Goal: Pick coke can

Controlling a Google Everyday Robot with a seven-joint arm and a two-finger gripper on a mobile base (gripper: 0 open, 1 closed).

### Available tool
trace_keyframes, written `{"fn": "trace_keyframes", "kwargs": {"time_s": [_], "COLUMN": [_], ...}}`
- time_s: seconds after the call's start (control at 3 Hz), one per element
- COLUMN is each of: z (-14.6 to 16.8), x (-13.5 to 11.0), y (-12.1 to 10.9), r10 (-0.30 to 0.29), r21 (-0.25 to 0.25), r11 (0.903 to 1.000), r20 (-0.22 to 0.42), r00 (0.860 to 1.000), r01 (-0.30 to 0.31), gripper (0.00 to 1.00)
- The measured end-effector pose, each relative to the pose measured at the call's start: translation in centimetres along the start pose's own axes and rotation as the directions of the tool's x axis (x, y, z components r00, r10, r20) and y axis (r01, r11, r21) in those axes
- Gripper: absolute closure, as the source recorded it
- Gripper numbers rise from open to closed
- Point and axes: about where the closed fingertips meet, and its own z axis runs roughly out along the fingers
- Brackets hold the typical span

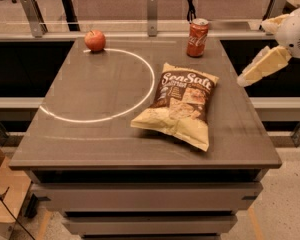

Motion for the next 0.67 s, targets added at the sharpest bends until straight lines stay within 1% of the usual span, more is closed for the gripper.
{"fn": "trace_keyframes", "kwargs": {"time_s": [0.33, 0.67], "z": [2.0, 6.7], "x": [-0.4, -1.5], "y": [-3.0, -7.3], "r10": [0.064, 0.135], "r21": [0.047, 0.064], "r11": [0.9965, 0.9874], "r20": [0.110, 0.141], "r00": [0.992, 0.981], "r01": [-0.069, -0.145], "gripper": [0.00, 0.00]}}
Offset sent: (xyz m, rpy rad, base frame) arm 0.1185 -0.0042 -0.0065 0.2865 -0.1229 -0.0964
